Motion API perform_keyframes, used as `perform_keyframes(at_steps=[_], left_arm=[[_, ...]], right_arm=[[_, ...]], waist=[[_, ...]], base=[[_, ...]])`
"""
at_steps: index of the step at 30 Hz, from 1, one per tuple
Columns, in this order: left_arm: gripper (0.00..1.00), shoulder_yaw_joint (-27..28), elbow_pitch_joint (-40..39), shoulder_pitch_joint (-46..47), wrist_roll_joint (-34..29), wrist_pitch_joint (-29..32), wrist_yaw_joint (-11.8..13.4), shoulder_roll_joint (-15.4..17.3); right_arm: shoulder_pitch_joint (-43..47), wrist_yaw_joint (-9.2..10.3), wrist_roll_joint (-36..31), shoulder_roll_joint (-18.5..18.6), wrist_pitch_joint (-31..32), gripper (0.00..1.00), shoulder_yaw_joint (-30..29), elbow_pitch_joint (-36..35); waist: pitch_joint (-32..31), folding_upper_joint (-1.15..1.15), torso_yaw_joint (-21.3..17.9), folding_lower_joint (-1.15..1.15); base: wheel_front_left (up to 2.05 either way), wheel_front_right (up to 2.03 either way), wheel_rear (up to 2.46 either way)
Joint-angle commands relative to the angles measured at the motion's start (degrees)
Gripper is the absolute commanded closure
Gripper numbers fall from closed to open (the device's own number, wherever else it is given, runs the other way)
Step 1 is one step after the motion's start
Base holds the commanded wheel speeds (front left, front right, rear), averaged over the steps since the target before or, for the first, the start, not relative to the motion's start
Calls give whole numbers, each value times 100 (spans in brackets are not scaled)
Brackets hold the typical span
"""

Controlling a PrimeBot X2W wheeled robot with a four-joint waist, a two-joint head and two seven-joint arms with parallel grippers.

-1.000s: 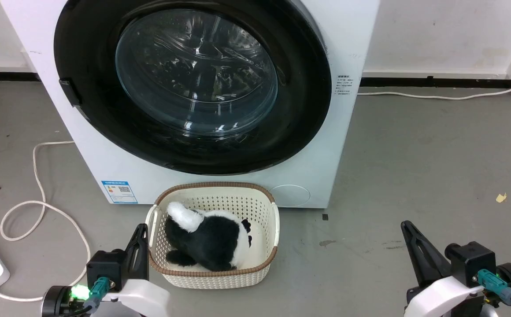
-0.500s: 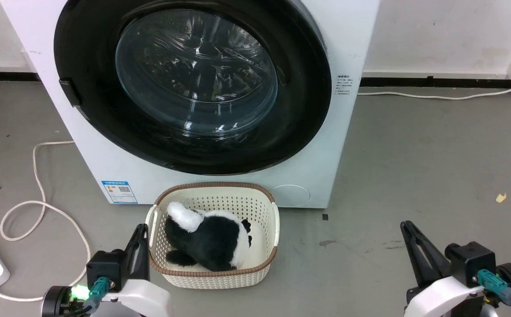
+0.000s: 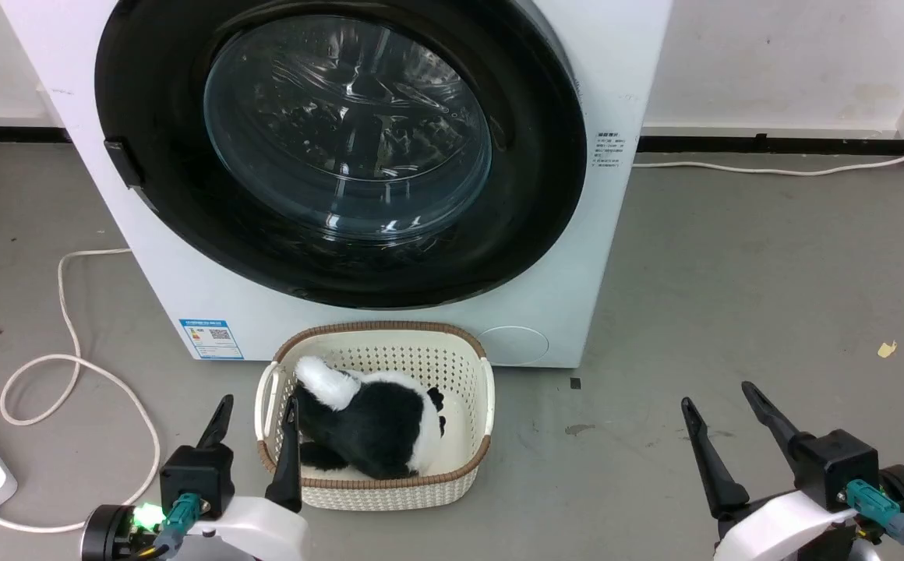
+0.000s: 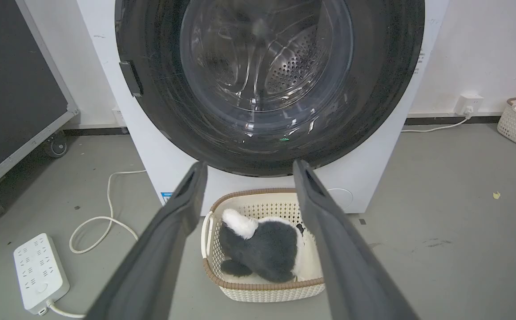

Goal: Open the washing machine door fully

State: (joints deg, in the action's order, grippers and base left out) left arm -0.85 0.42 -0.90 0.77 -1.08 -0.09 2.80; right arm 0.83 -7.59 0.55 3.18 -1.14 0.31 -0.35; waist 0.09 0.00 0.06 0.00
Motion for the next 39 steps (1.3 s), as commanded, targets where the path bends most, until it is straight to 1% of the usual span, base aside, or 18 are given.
perform_keyframes(at_steps=[1, 16, 19, 20, 22, 32, 33, 34, 35, 39], left_arm=[[0, -8, 17, -6, 32, -54, 40, 1], [0, -126, 4, 62, 89, -234, 98, 2], [0, -148, -9, 93, 106, -270, 114, 2], [0, -174, -24, 127, 126, -306, 131, 2], [0, -194, -30, 155, 138, -330, 141, 2], [0, -290, -60, 291, 201, -437, 197, 3], [0, -311, -65, 325, 218, -461, 212, 3], [0, -311, -65, 325, 218, -461, 212, 3], [0, -331, -70, 350, 235, -485, 226, 3], [0, -369, -74, 391, 259, -521, 243, 3]], right_arm=[[48, 1, 21, -3, -55, 0, 6, -31], [-5, 2, 50, 56, -233, 0, 8, -133], [-79, 2, 87, 117, -269, 0, 8, -152], [-182, 3, 142, 205, -303, 0, 17, -157], [-270, 3, 192, 268, -310, 0, 25, -156], [-731, 4, 497, 563, -234, 0, 33, -199], [-859, 4, 613, 605, -197, 60, 10, -200], [-859, 4, 613, 605, -197, 60, 10, -200], [-1002, 4, 727, 641, -169, 100, -21, -197], [-1246, 4, 886, 708, -120, 100, -50, -188]], waist=[[4, 0, 2, 0], [172, 0, 87, 0], [238, 0, 116, 0], [314, 0, 143, 0], [366, 0, 163, 0], [609, 0, 266, 0], [668, 0, 294, 0], [668, 0, 294, 0], [722, 0, 323, 0], [811, 0, 372, 0]], base=[[0, 0, 0], [0, 0, 0], [0, 0, 0], [0, 0, 0], [0, 0, 0], [0, 0, 0], [0, 0, 0], [0, 0, 0], [0, 0, 0], [0, 0, 0]])
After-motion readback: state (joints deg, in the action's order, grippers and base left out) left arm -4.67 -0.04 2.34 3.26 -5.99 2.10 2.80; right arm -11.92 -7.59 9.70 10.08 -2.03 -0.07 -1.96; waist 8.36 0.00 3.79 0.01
